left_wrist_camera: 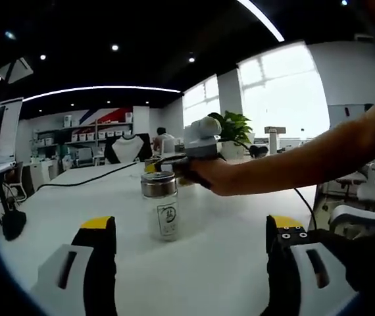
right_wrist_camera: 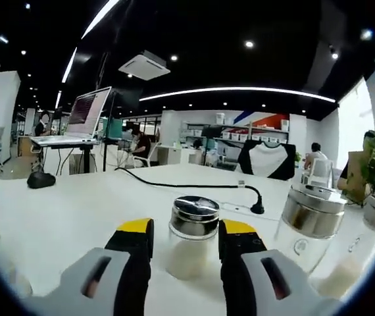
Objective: Rotate the seasoning bottle until the label or dispensing opening points toward the visible target arrow and the bottle remains upright within the marked orientation range
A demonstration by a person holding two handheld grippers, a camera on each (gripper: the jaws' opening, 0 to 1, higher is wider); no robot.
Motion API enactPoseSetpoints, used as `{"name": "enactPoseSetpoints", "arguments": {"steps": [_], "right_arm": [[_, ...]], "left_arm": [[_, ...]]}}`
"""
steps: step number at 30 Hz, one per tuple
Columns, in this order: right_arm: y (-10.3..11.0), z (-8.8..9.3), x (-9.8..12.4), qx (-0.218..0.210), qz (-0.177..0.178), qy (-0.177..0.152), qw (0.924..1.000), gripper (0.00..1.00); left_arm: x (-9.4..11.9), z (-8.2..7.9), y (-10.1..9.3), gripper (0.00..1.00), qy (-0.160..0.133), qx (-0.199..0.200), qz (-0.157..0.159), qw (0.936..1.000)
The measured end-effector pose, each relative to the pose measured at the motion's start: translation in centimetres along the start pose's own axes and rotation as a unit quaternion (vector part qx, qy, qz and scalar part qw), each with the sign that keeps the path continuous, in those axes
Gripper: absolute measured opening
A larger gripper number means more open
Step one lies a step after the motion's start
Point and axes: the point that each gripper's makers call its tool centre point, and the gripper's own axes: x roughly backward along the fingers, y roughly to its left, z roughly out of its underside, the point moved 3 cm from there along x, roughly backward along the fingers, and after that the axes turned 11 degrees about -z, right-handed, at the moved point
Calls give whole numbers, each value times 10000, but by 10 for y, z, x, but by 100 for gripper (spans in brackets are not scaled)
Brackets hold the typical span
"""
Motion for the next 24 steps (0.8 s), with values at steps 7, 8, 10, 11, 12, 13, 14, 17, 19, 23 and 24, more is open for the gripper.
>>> {"name": "enactPoseSetpoints", "arguments": {"steps": [7,8,10,11,12,13,14,17,19,23,24], "right_arm": [[-7,1,-7,-16,130,-47,9999,32],[-8,3,-8,-19,128,4,9999,32],[-8,3,-8,-26,124,3,9999,32],[-9,2,-8,-46,126,-5,9999,31],[-9,2,-8,-45,128,-7,9999,31],[-9,2,-8,-21,151,3,9999,31],[-9,2,-7,-30,142,6,9999,31],[-9,1,-3,-253,69,26,9997,31],[-4,-1,-2,-419,-218,-95,9988,30],[-2,-5,6,-197,-302,-161,9992,30],[1,-6,10,-228,-405,-192,9987,30]], "left_arm": [[-1,0,-3,100,15,-25,18,10000],[-1,0,-1,100,18,-39,4,10000],[-1,1,2,100,26,-51,-34,10000],[-1,2,4,100,34,-41,-52,10000],[-1,3,5,100,47,-25,-59,10000],[-1,4,5,100,64,0,-71,10000],[-1,4,5,100,65,3,-79,9999],[0,4,8,100,68,-46,-106,9999],[1,3,13,100,61,-51,-170,9998],[4,1,19,100,4,-8,-259,9997],[4,0,20,99,0,-15,-276,9996]]}}
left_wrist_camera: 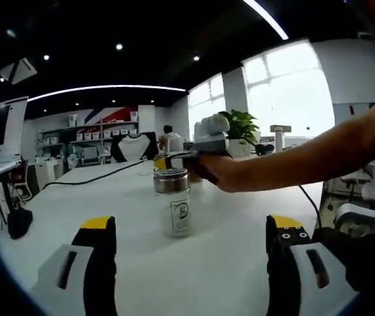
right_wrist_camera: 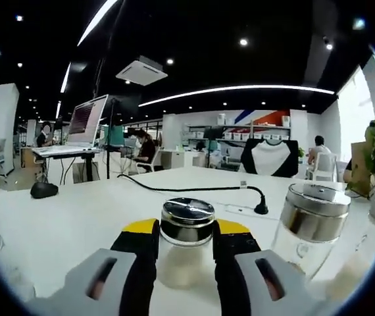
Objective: Rotate the seasoning bottle until the label or dispensing opening points toward the visible target arrow and the bottle remains upright within the marked orientation range
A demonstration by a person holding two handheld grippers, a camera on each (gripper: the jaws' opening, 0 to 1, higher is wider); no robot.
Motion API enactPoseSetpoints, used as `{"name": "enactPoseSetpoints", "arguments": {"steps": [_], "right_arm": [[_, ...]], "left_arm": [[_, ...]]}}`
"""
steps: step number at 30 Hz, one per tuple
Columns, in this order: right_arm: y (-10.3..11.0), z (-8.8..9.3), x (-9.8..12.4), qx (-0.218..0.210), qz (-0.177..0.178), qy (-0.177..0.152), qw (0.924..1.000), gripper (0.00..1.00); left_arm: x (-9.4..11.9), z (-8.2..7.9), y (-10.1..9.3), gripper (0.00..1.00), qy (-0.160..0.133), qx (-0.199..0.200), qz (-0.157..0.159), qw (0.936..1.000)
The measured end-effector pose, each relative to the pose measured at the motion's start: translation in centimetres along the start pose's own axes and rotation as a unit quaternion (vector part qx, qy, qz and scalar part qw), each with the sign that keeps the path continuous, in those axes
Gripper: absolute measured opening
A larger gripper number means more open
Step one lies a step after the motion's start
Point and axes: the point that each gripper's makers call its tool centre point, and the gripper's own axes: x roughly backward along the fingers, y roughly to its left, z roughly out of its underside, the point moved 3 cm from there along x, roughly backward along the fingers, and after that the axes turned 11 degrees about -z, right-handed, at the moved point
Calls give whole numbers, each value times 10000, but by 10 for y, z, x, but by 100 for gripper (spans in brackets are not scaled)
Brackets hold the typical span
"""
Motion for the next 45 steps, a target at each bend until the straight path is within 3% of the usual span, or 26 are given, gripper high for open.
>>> {"name": "enactPoseSetpoints", "arguments": {"steps": [9,15,20,26,29,31,37,42,45], "right_arm": [[11,-10,33,-110,-306,-249,9992,30],[28,-15,60,-113,-577,-363,9976,30],[43,-21,80,-317,-789,-463,9953,30],[64,-22,109,-125,-1022,-432,9938,30],[71,-24,121,-52,-1042,-445,9936,30],[77,-25,129,-28,-1093,-491,9928,30],[109,-30,150,356,-1369,-496,9887,30],[140,-34,178,22,-1612,-878,9830,30],[154,-32,190,51,-1716,-864,9814,30]], "left_arm": [[3,-7,-6,95,-222,110,87,9997],[3,-12,-15,86,-439,186,222,9986],[4,-20,-16,87,-735,130,33,9972],[8,-29,-19,81,-926,166,30,9956],[11,-32,-28,69,-954,620,269,9931],[13,-35,-30,58,-1049,697,321,9915],[12,-34,-49,58,-930,555,567,9925],[10,-28,-61,58,-805,279,696,9939],[10,-26,-68,56,-800,186,827,9932]]}}
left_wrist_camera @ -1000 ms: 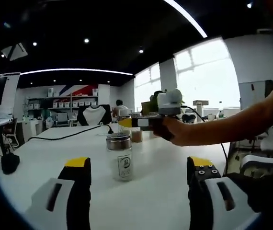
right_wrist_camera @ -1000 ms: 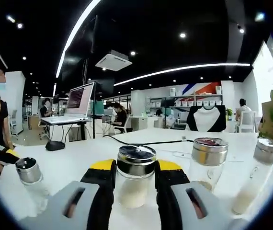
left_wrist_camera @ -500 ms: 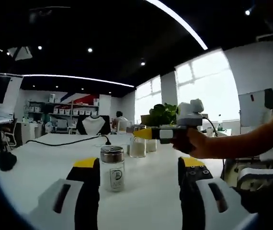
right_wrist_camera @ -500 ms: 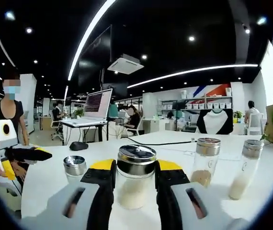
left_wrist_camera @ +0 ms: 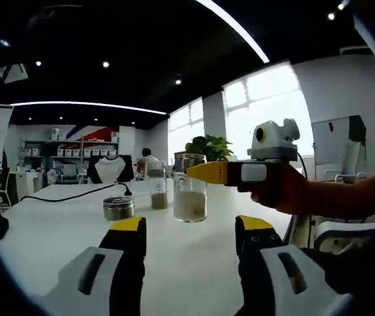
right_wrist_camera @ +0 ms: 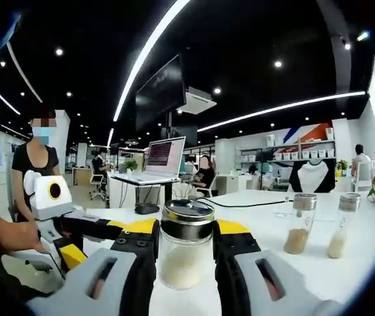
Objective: Rotate the seasoning bottle until the label or dispensing opening points toward the visible target arrow and the bottle remains upright within the marked orientation range
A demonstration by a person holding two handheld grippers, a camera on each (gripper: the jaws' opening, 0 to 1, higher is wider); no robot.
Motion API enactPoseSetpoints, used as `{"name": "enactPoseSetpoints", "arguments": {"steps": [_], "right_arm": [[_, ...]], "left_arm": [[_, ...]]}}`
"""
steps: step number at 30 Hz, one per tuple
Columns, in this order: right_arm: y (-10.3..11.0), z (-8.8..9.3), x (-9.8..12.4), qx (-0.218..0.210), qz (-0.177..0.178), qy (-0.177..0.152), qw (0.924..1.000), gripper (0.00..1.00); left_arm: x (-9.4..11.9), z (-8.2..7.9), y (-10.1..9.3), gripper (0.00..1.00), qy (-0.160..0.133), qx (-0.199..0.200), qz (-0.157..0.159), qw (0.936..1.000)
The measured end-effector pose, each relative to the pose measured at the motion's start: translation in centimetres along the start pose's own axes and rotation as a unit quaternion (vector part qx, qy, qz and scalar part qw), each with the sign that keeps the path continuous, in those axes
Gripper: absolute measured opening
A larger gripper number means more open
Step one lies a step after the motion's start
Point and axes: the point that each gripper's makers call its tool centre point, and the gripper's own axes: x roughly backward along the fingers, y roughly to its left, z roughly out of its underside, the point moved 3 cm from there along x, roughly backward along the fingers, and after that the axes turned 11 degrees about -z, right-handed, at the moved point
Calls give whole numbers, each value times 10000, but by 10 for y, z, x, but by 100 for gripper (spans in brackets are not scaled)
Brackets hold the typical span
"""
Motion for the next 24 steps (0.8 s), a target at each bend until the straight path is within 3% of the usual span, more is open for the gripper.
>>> {"name": "enactPoseSetpoints", "arguments": {"steps": [11,24], "right_arm": [[38,-4,14,-16,21,-287,9996,30],[65,7,1,71,-478,-59,9988,30]], "left_arm": [[2,4,-15,52,141,-53,243,9996],[-2,19,-24,49,420,-278,470,9976]]}}
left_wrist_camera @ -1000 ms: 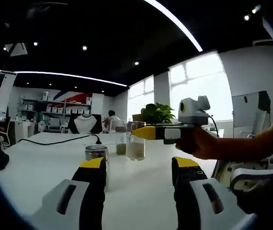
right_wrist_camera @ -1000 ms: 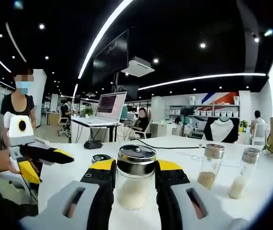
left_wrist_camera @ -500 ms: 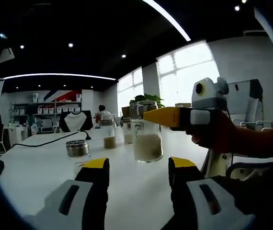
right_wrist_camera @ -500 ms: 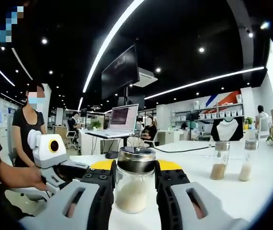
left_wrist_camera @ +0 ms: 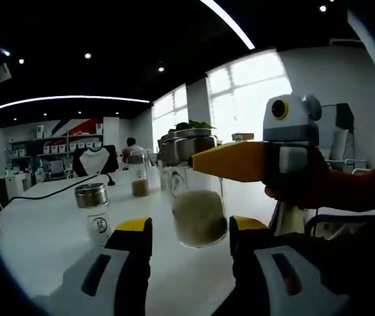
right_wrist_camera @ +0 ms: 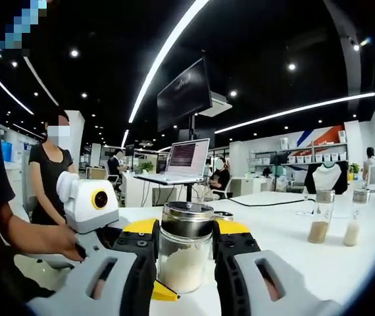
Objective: Rotate the seasoning bottle until the label or dispensing opening points toward the visible target arrow and the bottle remains upright within the marked orientation range
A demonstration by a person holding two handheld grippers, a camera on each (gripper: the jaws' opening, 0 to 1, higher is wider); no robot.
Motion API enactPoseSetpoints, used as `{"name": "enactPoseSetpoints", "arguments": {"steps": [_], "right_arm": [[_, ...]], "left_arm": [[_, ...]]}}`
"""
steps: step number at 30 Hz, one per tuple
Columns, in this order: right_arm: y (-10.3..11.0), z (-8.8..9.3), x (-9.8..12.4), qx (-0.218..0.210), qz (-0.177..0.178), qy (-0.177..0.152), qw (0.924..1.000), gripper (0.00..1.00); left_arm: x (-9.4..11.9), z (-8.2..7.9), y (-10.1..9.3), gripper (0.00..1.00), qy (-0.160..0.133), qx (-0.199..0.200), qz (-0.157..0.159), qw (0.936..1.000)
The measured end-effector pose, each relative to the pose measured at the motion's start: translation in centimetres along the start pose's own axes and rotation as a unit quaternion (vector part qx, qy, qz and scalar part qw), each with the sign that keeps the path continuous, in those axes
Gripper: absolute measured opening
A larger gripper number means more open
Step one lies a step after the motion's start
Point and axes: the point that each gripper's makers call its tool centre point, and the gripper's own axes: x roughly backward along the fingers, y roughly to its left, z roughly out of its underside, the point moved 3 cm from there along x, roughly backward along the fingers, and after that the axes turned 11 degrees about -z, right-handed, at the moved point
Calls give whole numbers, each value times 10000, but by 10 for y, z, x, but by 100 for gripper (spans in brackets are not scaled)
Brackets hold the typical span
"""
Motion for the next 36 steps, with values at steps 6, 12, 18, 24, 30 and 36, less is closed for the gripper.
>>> {"name": "enactPoseSetpoints", "arguments": {"steps": [6,12,18,24,30,36], "right_arm": [[3,0,3,-137,-50,-65,9999,30],[4,-4,6,-364,-38,-351,9987,30],[3,-8,1,-571,30,-411,9975,31],[-1,-4,-5,-1106,606,-524,9906,32],[-1,-2,-3,-1058,662,-467,9911,31],[14,-10,-5,-2,-14,-131,9999,31]], "left_arm": [[2,-1,-4,41,-13,-108,164,9998],[4,-6,-12,36,-95,30,247,9996],[5,-10,-1,35,-93,-1057,-581,9927],[3,-8,3,36,113,-2028,-1433,9686],[3,-5,1,36,69,-1712,-935,9808],[9,-15,1,36,-207,337,121,9991]]}}
